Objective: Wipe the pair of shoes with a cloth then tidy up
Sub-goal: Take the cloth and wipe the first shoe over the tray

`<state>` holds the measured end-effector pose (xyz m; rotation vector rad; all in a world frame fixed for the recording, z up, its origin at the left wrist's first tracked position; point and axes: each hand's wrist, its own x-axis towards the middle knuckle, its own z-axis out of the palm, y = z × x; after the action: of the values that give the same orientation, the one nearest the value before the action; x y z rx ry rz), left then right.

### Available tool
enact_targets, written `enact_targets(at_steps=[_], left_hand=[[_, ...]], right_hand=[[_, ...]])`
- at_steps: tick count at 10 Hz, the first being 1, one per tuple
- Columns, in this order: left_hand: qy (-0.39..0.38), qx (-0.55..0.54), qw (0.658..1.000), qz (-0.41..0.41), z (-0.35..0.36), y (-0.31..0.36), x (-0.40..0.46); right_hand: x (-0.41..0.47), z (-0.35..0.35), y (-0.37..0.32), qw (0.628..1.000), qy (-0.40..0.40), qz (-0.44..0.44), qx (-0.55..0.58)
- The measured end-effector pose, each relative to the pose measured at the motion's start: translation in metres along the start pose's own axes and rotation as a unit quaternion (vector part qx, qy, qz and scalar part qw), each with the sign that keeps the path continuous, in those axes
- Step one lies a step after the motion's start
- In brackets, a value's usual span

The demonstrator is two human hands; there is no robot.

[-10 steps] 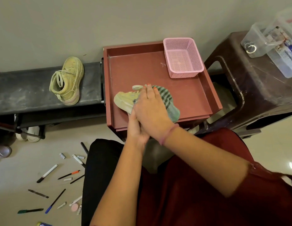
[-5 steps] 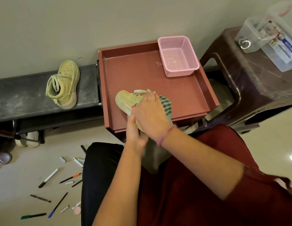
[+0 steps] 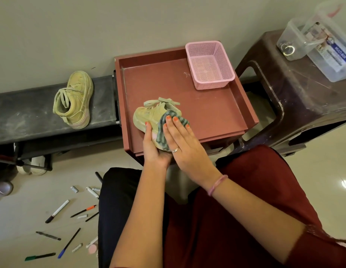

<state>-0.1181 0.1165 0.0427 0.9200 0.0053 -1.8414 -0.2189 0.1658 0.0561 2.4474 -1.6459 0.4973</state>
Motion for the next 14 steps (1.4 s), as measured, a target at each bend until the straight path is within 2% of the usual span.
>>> enact_targets(at_steps=[1,2,3,4,5,6,7,8,9,10,11,12,13,14], left_hand=[[-0.024,-0.044,0.999,-0.020,0.003,0.006,0.001],[-0.021,-0.051,0.998,-0.030,0.000,0.008,0.001],[-0.050,-0.010,0.998,-0.020,-0.015,0.002,-0.004],[-0.047,0.045,0.996,0.063,-0.025,-0.004,-0.013],[-0.027,-0.054,0.998,-0.012,-0.013,0.005,0.000],[-0.020,-0.108,0.994,0.012,-0.007,0.014,0.007],[-0.037,-0.144,0.989,0.021,-0.015,0.020,0.001],[-0.023,-0.158,0.987,-0.001,-0.020,0.017,0.002],[0.012,-0.164,0.986,-0.030,-0.019,0.021,0.010],[0.023,-0.137,0.990,-0.008,-0.015,0.014,0.000],[-0.036,-0.357,0.934,-0.001,0.002,0.006,-0.028],[0.036,-0.413,0.909,-0.038,0.004,0.018,-0.028],[0.024,-0.143,0.989,0.011,-0.010,0.025,-0.009],[0.058,-0.113,0.991,0.029,-0.027,0.027,0.008]], right_hand=[[0.013,0.022,-0.007,0.993,0.053,0.038,0.094],[0.019,0.036,-0.023,0.950,0.190,0.070,0.238],[-0.003,0.010,-0.035,0.923,-0.256,0.006,-0.287],[-0.004,0.007,-0.050,0.985,-0.109,0.091,-0.094],[0.011,0.005,-0.038,0.954,-0.063,0.214,0.200],[0.036,0.001,-0.018,0.913,-0.123,0.233,0.313],[0.064,-0.004,0.009,0.857,-0.171,0.209,0.439],[0.069,-0.005,0.014,0.786,-0.111,0.299,0.529],[0.073,-0.005,0.005,0.794,-0.034,0.412,0.446],[0.063,-0.003,-0.023,0.870,-0.095,0.290,0.387],[0.039,-0.017,-0.068,0.932,-0.111,0.150,0.310],[0.035,-0.018,-0.069,0.953,-0.089,0.139,0.254],[0.067,-0.013,-0.046,0.918,-0.192,0.199,0.285],[0.095,-0.009,-0.028,0.909,-0.243,0.187,0.284]])
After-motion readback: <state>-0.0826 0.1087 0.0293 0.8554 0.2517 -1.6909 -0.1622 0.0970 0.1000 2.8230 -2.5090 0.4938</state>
